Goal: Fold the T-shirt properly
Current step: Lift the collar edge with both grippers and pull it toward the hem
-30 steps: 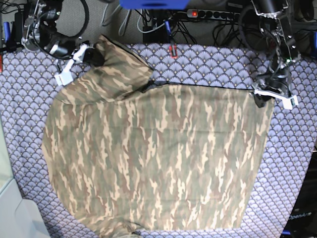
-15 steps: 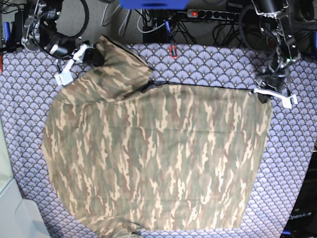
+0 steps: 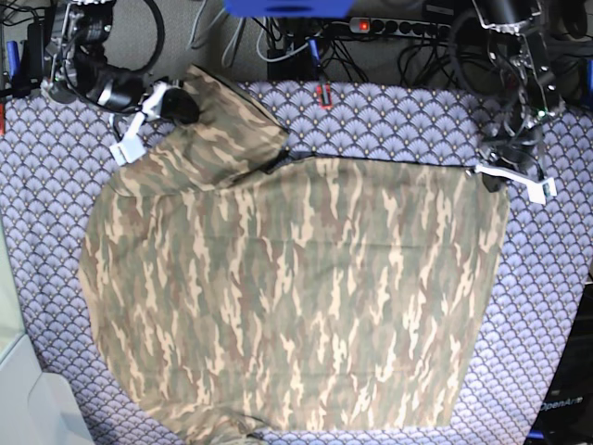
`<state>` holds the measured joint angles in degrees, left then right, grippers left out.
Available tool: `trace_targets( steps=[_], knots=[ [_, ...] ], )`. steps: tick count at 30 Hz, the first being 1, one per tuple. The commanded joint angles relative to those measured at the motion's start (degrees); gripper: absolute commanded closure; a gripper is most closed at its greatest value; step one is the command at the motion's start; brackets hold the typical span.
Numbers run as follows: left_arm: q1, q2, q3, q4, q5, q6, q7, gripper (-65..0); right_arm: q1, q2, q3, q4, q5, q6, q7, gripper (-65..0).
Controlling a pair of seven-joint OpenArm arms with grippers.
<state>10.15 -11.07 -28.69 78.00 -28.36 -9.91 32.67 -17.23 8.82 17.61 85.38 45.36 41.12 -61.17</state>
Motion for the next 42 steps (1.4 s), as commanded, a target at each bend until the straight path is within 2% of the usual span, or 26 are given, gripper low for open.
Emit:
trace_targets(
  steps=[1,4,8,17,21,26,30,37,42],
  knots=[
    [1.2,-0.8,0.0,0.8,0.7,0.2,2.5,-0.6,-1.2,0.7,-0.9,0.5,-8.0,-1.1,-3.1,0.0],
    [3.5,-2.0,-0.1,4.5,0.7,0.2,2.5,-0.6,-4.3,1.4,-1.4,5.9,-10.9,-1.1,-0.5,0.0],
    [5.6,-2.6,-0.1,7.8,0.7,0.2,2.5,-0.6,-6.9,2.8,-0.9,12.9,-11.2,-1.1,-0.2,0.0],
    [11.3,-3.2,-0.1,13.7,0.7,0.2,2.5,-0.6,-13.1,2.5,-0.4,25.3,-11.2,-1.1,0.0,0.0],
    [13.9,-3.2,-0.2,16.8,0.7,0.2,2.5,-0.6,-16.0,0.6,3.2,26.6,-11.2,-1.1,3.6,0.0],
    [16.7,-3.2,-1.5,20.1,0.7,0.2,2.6,-0.6,-20.1,0.5,4.0,26.6,-11.1,-1.1,9.9,0.0],
    [17.2,-3.2,-5.3,22.0,0.3,0.1,6.7,-0.6,-22.6,0.2,4.1,26.6,-11.0,-1.1,14.4,0.0],
    [17.3,-3.1,-6.1,22.4,0.6,0.1,8.7,-0.6,-23.9,-0.8,4.1,26.6,-11.0,-1.1,18.0,0.0],
    [16.8,-3.0,-5.9,22.4,0.7,0.1,8.7,-0.6,-20.8,-0.8,4.1,26.7,-10.9,-1.1,17.7,0.0]
  ],
)
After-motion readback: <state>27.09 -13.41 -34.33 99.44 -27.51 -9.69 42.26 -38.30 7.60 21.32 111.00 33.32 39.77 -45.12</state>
